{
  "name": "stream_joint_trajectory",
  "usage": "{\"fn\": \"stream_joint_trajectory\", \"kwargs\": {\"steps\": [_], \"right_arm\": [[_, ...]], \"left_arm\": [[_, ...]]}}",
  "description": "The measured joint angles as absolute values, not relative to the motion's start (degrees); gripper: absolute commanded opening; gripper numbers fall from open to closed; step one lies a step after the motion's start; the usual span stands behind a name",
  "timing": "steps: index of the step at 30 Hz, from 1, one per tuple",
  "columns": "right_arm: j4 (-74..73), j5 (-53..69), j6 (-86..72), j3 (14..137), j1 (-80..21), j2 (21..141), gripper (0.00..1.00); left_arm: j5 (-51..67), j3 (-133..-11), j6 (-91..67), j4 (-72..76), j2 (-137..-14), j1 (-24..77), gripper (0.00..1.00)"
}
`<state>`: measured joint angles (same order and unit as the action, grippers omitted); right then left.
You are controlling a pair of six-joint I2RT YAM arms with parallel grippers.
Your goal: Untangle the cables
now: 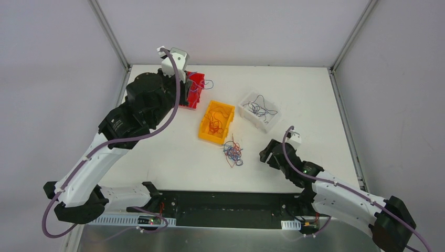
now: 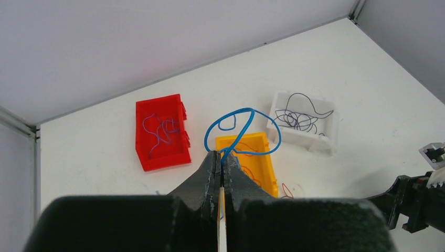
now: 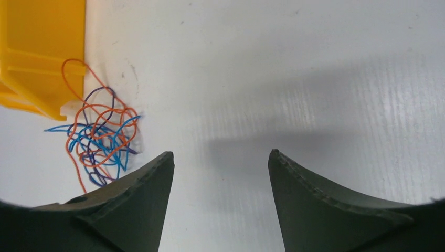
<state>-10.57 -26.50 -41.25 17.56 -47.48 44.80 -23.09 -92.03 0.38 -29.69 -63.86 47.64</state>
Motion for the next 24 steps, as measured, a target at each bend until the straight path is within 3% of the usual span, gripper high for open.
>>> {"fn": "stream_joint_trajectory", "kwargs": {"steps": [8,15,24], "right_arm": [[-6.61,-19.09,-31.64,21.19,-47.46,46.87,0.77],[-2.81,-15.42,-26.72,24.51,-47.46,48.77,0.77],[-2.39,-14.00,-24.93,24.53,-47.46,44.91,0.77]], "left_arm": [[-24.14,-91.90,3.29,-29.85,-64.53,46.54,0.00],[-21.28,-87.74,-1.98,-26.59,-69.43,30.04,0.00],[-14.55,-84.51,-8.84,-17.06,-81.23,18.85,0.00]]}}
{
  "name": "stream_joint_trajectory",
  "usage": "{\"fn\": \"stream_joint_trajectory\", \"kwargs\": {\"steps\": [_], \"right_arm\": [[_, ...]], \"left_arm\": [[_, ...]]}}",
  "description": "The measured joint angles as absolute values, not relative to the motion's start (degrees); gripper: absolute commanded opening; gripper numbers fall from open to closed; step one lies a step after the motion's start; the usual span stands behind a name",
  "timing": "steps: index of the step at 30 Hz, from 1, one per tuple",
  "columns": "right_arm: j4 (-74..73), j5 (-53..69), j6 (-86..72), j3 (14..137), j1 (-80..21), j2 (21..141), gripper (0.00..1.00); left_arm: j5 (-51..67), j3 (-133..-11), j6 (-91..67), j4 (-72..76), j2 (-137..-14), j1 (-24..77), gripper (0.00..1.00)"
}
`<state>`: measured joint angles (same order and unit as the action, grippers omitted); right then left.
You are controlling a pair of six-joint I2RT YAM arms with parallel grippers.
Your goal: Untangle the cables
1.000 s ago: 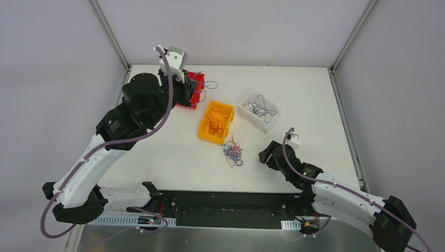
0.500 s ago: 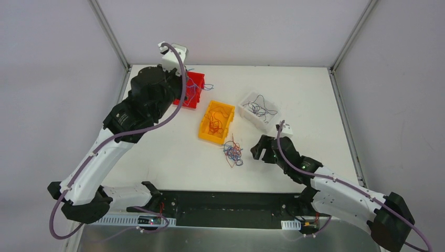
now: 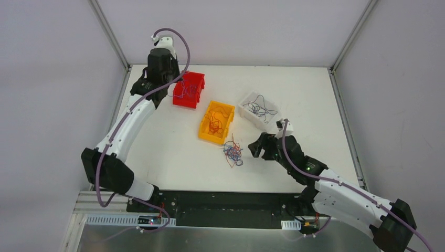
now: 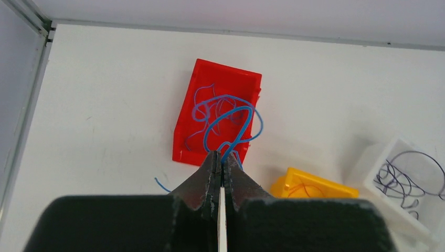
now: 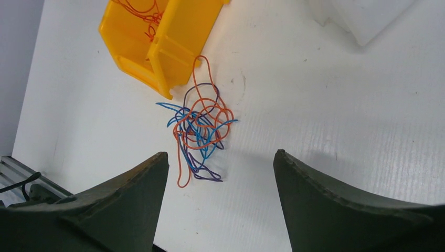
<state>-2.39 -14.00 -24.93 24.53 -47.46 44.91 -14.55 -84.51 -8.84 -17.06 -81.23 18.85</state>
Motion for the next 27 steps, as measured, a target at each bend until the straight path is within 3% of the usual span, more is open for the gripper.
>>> {"fn": "stream_joint_trajectory", "kwargs": {"steps": [14,27], "right_arm": [[-3.75,-14.00,-25.26,25.08,-47.46,40.91,0.77],[-4.23,-14.04,-25.50,25.08,-47.46,38.76,0.77]], "left_arm": [[2.50,-88.03,-24.88,-2.22,-103.90,7.35,0.00],[8.82,-88.18,-30.48,3.44,-106.41,7.14,0.00]]}}
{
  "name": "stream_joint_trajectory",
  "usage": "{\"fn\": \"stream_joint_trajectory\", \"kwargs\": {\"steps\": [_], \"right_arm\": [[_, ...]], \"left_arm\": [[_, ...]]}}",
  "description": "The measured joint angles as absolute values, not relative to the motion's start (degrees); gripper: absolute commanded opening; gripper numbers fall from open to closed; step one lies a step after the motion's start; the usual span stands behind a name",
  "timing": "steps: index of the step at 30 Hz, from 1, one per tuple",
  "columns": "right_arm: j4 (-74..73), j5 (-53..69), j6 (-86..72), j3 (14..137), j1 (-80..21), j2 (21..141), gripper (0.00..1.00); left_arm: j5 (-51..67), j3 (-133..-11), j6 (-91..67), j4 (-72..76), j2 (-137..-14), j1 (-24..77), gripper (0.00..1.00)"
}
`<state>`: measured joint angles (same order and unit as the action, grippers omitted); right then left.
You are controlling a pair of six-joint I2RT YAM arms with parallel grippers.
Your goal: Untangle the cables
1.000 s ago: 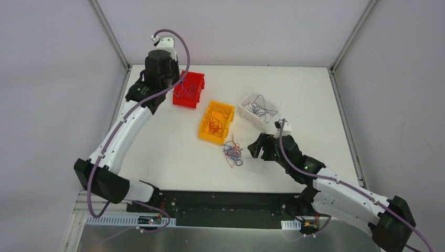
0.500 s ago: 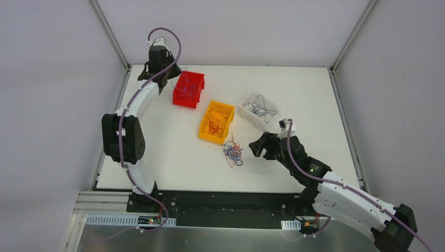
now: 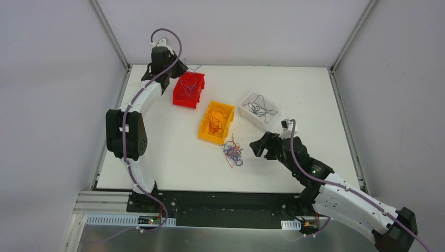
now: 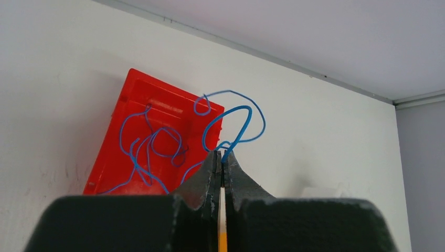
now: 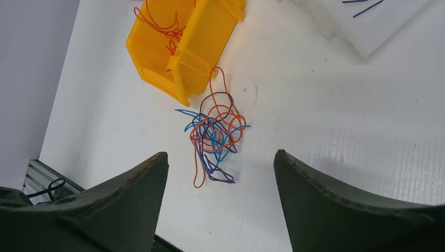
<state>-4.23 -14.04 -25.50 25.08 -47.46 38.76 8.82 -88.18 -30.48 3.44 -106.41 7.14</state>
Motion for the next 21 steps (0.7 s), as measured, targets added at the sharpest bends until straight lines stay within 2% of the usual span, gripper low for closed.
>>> {"fn": "stream_joint_trajectory", "kwargs": {"steps": [15,21], "right_arm": [[-6.22,-14.17,-25.91,25.08,-47.46,37.54,0.77],[-6.28,-14.26,-25.89,25.08,-47.46,39.40,0.77]], "left_arm": [[10.00,-83.07,-30.52,1.98,-111.90,4.43,0.00],[12.10,-94.24,-29.08,-5.67,-121.93,4.45,0.00]]}}
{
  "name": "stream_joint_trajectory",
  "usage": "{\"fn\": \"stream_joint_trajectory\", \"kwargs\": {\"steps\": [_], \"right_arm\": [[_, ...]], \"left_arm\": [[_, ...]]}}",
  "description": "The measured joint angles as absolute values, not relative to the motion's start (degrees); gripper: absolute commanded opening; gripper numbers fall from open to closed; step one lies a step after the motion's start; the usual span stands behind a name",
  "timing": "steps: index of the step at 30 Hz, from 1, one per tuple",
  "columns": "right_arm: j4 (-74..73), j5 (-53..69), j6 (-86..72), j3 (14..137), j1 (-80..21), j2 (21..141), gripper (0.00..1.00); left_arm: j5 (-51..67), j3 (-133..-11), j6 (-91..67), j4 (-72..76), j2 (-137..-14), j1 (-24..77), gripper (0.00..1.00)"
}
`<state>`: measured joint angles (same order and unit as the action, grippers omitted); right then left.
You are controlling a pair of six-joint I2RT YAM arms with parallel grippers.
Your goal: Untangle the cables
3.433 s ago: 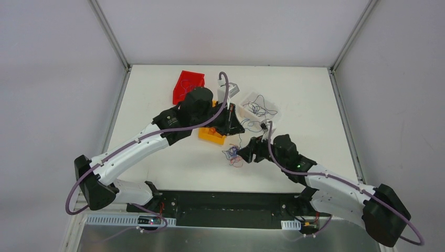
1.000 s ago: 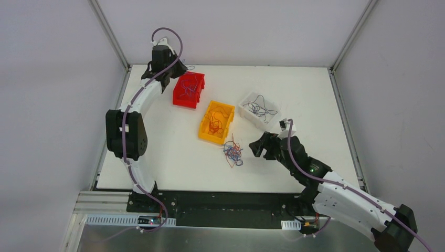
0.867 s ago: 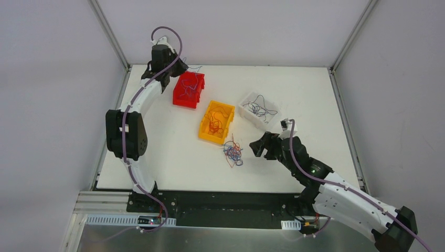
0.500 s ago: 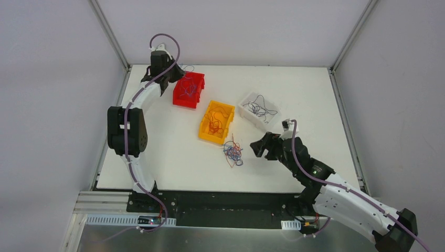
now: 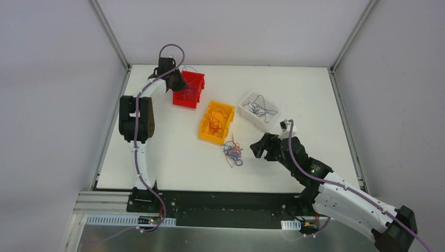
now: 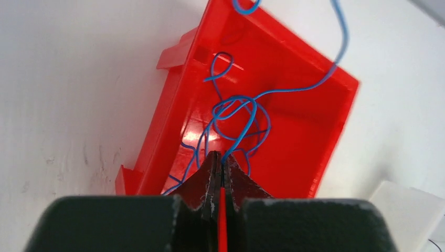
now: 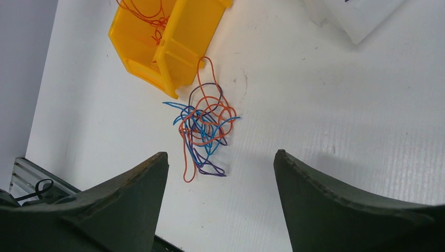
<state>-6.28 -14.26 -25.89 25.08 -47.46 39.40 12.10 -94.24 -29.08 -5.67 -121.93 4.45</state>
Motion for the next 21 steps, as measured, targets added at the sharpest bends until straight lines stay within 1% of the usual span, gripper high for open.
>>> {"fn": "stream_joint_trajectory", "kwargs": {"steps": [6,12,13,14,15,16,18,19,21], "right_arm": [[-6.26,-14.28,-25.89,25.08,-47.46,39.83,0.77],[-6.28,-14.33,-25.89,25.08,-47.46,39.70,0.77],[-6.28,-14.33,-25.89,25.08,-47.46,39.66,0.77],[-6.28,-14.33,-25.89,25.08,-47.46,39.66,0.77],[-6.28,-14.33,-25.89,25.08,-47.46,39.66,0.77],[-6.28,-14.33,-25.89,25.08,-47.46,39.66,0.77],[-6.28,-14.33,-25.89,25.08,-47.46,39.68,0.77],[-6.28,-14.31,-25.87,25.08,-47.46,39.72,0.77],[-6.26,-14.31,-25.87,25.08,-47.46,39.81,0.77]], "left_arm": [[13.65,-98.52,-28.71,-11.60,-127.35,4.45,0.00],[13.69,-99.31,-27.53,-14.52,-128.05,4.54,0.00],[13.69,-99.31,-27.33,-14.90,-128.05,4.56,0.02],[13.65,-99.31,-27.14,-15.27,-128.03,4.58,0.09],[13.63,-99.31,-26.83,-15.62,-127.94,4.64,0.18],[13.45,-99.31,-26.39,-15.84,-127.87,4.91,0.25],[13.23,-99.29,-25.65,-16.49,-127.37,5.15,0.34],[12.99,-99.29,-25.47,-16.91,-127.00,5.26,0.39],[12.78,-99.29,-24.71,-17.52,-126.04,5.34,0.42]]}}
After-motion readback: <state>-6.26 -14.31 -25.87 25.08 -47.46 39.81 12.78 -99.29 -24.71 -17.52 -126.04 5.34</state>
